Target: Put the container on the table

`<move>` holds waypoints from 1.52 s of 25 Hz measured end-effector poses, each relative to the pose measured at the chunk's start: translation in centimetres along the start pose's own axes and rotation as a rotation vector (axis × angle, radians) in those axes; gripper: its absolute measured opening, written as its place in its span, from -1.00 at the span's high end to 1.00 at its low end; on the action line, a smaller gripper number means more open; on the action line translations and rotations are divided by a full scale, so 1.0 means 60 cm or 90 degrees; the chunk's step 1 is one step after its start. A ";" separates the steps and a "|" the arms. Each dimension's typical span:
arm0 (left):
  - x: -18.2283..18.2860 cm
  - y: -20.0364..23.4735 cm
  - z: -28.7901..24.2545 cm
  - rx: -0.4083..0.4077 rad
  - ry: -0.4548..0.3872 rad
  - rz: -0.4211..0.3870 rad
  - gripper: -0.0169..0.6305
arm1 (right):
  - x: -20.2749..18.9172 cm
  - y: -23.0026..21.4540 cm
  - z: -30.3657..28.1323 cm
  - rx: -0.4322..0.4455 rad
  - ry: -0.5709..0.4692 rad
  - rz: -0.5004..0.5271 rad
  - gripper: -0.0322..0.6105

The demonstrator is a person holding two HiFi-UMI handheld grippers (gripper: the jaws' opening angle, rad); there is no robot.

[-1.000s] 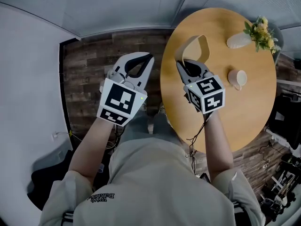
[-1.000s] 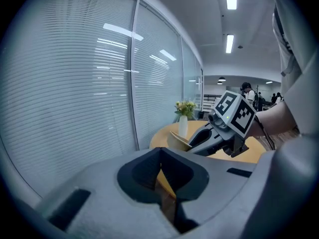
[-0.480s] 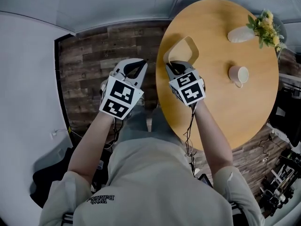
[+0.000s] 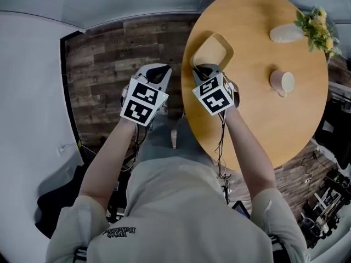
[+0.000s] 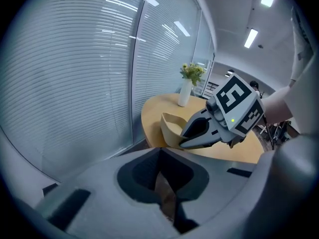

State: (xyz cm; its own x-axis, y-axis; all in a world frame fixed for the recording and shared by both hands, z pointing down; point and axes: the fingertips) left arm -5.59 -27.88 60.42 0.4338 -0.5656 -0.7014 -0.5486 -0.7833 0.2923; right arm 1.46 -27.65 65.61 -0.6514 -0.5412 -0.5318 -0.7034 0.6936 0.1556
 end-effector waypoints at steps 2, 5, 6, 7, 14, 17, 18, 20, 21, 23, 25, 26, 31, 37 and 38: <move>-0.005 -0.002 -0.003 0.000 0.004 0.006 0.88 | -0.012 0.004 -0.007 -0.005 0.018 0.020 0.80; 0.003 -0.010 -0.004 -0.004 -0.005 0.008 0.88 | -0.026 0.009 -0.020 -0.006 0.037 0.043 0.80; 0.004 -0.012 -0.004 -0.005 -0.007 0.009 0.88 | -0.029 0.012 -0.024 -0.006 0.041 0.048 0.79; 0.004 -0.015 -0.004 -0.006 -0.008 0.009 0.88 | -0.032 0.016 -0.028 -0.005 0.046 0.052 0.79; -0.007 -0.034 -0.003 -0.016 -0.007 0.010 0.88 | -0.036 0.023 -0.044 -0.011 0.055 0.055 0.79; -0.010 -0.039 -0.002 -0.016 -0.007 0.009 0.88 | -0.030 0.023 -0.041 -0.004 0.052 0.045 0.79; -0.009 -0.042 0.001 -0.017 -0.009 0.006 0.88 | -0.028 0.022 -0.038 -0.004 0.051 0.043 0.79; -0.003 -0.047 0.008 -0.018 -0.014 0.000 0.88 | -0.024 0.019 -0.028 -0.005 0.046 0.037 0.79; 0.000 -0.048 0.013 -0.016 -0.017 -0.003 0.88 | -0.021 0.018 -0.021 -0.003 0.043 0.033 0.79; 0.009 -0.049 0.025 -0.011 -0.024 -0.009 0.88 | -0.013 0.015 -0.003 0.000 0.034 0.021 0.79; 0.021 -0.047 0.040 -0.004 -0.034 -0.016 0.88 | -0.001 0.004 0.018 -0.014 0.017 0.012 0.79; 0.029 -0.046 0.048 0.001 -0.041 -0.020 0.88 | 0.007 -0.005 0.030 -0.028 0.006 0.006 0.79; 0.082 -0.050 0.082 0.022 -0.076 -0.047 0.88 | 0.048 -0.047 0.094 -0.062 -0.049 -0.063 0.79; 0.148 -0.063 0.136 0.037 -0.117 -0.091 0.88 | 0.110 -0.059 0.177 -0.066 -0.119 -0.095 0.79; 0.161 -0.066 0.147 0.040 -0.127 -0.099 0.88 | 0.121 -0.062 0.194 -0.072 -0.135 -0.097 0.79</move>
State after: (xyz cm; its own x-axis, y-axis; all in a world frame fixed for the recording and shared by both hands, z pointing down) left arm -5.50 -27.97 46.76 0.3703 -0.3734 -0.8506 -0.5328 -0.8355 0.1348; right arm 2.65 -28.67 51.49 -0.4699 -0.5158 -0.7163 -0.8236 0.5481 0.1456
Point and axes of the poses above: the fingertips, and each gripper's own axes: z backward along the fingers, y to its left, x out of its top, and after that the axes turned 11 degrees about -x, right-handed
